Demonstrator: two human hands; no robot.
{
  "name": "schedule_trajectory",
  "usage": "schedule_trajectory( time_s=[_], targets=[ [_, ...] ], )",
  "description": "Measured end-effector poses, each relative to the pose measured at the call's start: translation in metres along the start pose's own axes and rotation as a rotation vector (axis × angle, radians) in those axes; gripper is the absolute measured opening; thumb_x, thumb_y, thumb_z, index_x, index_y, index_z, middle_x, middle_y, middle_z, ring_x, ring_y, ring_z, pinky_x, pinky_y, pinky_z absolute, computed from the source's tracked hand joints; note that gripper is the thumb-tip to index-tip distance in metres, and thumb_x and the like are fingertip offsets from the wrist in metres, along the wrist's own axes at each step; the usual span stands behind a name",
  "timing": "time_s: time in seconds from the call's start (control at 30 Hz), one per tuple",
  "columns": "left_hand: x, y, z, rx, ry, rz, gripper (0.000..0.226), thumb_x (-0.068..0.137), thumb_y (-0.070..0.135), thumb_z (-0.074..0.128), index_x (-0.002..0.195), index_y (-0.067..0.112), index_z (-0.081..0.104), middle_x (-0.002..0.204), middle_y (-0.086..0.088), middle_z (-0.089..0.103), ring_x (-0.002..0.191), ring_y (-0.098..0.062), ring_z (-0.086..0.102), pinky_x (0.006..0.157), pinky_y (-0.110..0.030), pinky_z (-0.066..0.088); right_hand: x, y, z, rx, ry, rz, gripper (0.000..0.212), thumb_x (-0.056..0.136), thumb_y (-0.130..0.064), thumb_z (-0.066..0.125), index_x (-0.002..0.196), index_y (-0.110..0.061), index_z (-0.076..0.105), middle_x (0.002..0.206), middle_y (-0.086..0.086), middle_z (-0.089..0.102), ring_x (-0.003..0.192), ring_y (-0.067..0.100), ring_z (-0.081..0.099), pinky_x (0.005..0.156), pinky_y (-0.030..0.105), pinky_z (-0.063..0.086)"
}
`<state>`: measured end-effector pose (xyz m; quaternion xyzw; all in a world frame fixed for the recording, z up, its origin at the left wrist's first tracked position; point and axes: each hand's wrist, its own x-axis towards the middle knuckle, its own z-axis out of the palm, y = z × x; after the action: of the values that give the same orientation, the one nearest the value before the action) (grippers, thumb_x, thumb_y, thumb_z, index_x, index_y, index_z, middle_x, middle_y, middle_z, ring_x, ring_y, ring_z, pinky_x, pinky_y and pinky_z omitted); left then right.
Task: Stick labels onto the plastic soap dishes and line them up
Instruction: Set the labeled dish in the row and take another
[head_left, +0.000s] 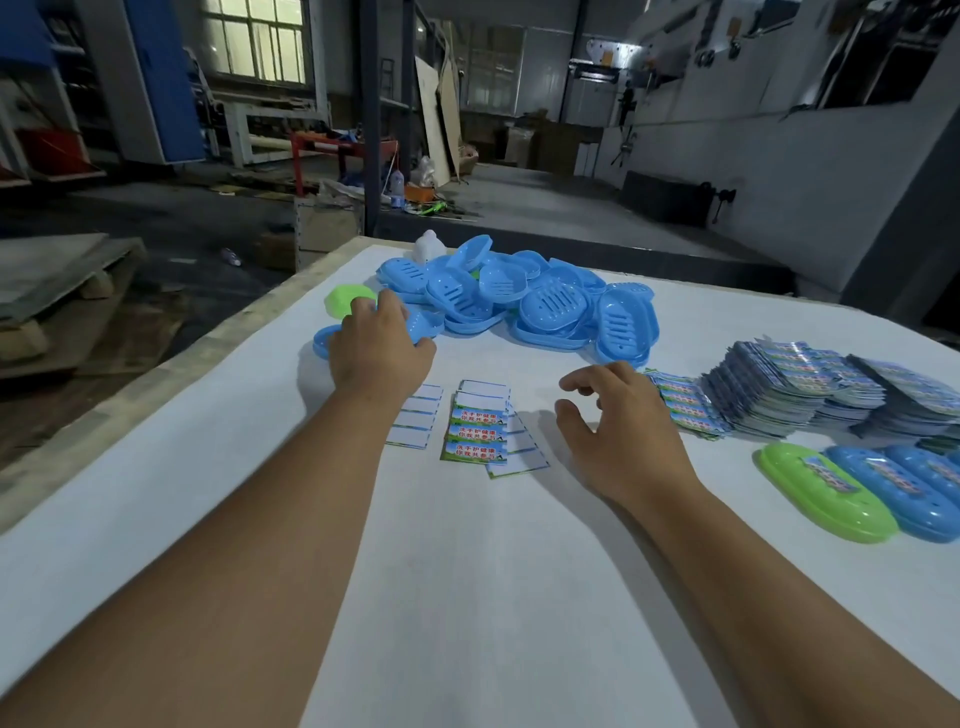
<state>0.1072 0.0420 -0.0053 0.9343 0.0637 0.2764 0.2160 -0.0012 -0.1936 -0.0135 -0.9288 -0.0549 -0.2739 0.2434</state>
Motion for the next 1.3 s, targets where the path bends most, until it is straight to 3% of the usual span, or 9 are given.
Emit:
schedule_trajectory(
  time_s=[0.2,0.33,0.4,0.5,0.6,0.77,0.97,1.1,1.3],
  targets=[
    [-0.015,0.023,-0.007,-0.287,0.068,0.165,0.054,0.076,0.038,0.079,0.115,0.023,0.045,0.116,-0.001,0.046,0.086,-0.016,0.046,0.071,-0.029,0.038,0.005,0.01,-0.006,0.098,0.02,0.116,0.018,0.093,-0.031,0.065,0.111,-0.029,0.067,0.105,-0.011,0.056,0.094,0.012,0.054,0.085,0.03,0.045],
    [-0.038,0.049,-0.018,-0.542,-0.229,0.199,0.06,0.067,0.042,0.082,0.111,0.041,0.041,0.113,0.015,0.051,0.096,-0.008,0.053,0.075,-0.027,0.044,0.006,0.015,-0.012,0.178,0.037,0.133,0.026,0.091,-0.029,0.067,0.117,-0.03,0.065,0.109,-0.013,0.058,0.086,0.0,0.054,0.072,0.012,0.039],
    [-0.049,0.06,-0.023,-0.63,-0.404,0.247,0.062,0.062,0.042,0.082,0.108,0.05,0.042,0.112,0.018,0.055,0.098,-0.001,0.058,0.077,-0.023,0.047,0.005,0.018,-0.017,0.252,-0.039,0.106,0.043,0.089,-0.029,0.07,0.13,-0.034,0.06,0.123,-0.015,0.056,0.099,0.001,0.055,0.078,0.007,0.037],
    [-0.059,0.07,-0.025,-0.692,-0.611,0.313,0.063,0.06,0.041,0.083,0.108,0.055,0.045,0.116,0.017,0.058,0.092,0.003,0.064,0.079,-0.019,0.052,0.001,0.022,-0.023,0.311,-0.228,0.062,0.072,0.08,-0.047,0.07,0.147,-0.039,0.044,0.144,-0.019,0.047,0.126,0.003,0.045,0.102,0.023,0.037],
    [-0.064,0.073,-0.024,-0.731,-0.759,0.304,0.063,0.06,0.04,0.082,0.108,0.058,0.046,0.115,0.016,0.058,0.086,0.006,0.066,0.073,-0.016,0.055,-0.002,0.024,-0.028,0.288,-0.359,0.075,0.084,0.072,-0.067,0.063,0.149,-0.042,0.039,0.138,-0.02,0.052,0.123,0.002,0.05,0.105,0.028,0.041],
    [-0.064,0.072,-0.027,-0.59,-0.855,0.28,0.067,0.066,0.046,0.081,0.123,0.051,0.046,0.128,0.011,0.053,0.101,-0.005,0.064,0.078,-0.02,0.055,-0.002,0.025,-0.031,0.182,-0.39,0.02,0.069,0.079,-0.067,0.064,0.139,-0.036,0.052,0.128,-0.012,0.062,0.113,0.009,0.059,0.1,0.035,0.05],
    [-0.046,0.062,-0.046,-0.225,-0.51,-0.01,0.048,0.09,0.051,0.065,0.128,0.024,0.059,0.13,-0.002,0.059,0.107,-0.019,0.054,0.081,-0.033,0.041,0.002,0.031,-0.032,0.09,-0.396,0.042,0.055,0.08,-0.047,0.076,0.131,-0.037,0.058,0.124,-0.006,0.062,0.112,0.017,0.059,0.1,0.04,0.05],
    [-0.052,0.058,-0.055,0.061,-0.608,0.061,0.066,0.08,0.045,0.079,0.133,0.016,0.053,0.132,-0.006,0.057,0.114,-0.022,0.055,0.082,-0.032,0.045,0.001,0.031,-0.03,0.065,-0.413,0.07,0.059,0.077,-0.054,0.075,0.132,-0.041,0.056,0.126,-0.007,0.058,0.117,0.018,0.055,0.103,0.04,0.048],
    [-0.055,0.064,-0.056,0.003,-0.647,0.04,0.081,0.073,0.038,0.088,0.141,0.022,0.046,0.136,-0.003,0.053,0.108,-0.016,0.049,0.077,-0.03,0.038,-0.001,0.028,-0.031,0.045,-0.425,0.073,0.062,0.078,-0.062,0.073,0.133,-0.044,0.053,0.13,-0.006,0.055,0.122,0.022,0.05,0.107,0.043,0.043]
  ],
)
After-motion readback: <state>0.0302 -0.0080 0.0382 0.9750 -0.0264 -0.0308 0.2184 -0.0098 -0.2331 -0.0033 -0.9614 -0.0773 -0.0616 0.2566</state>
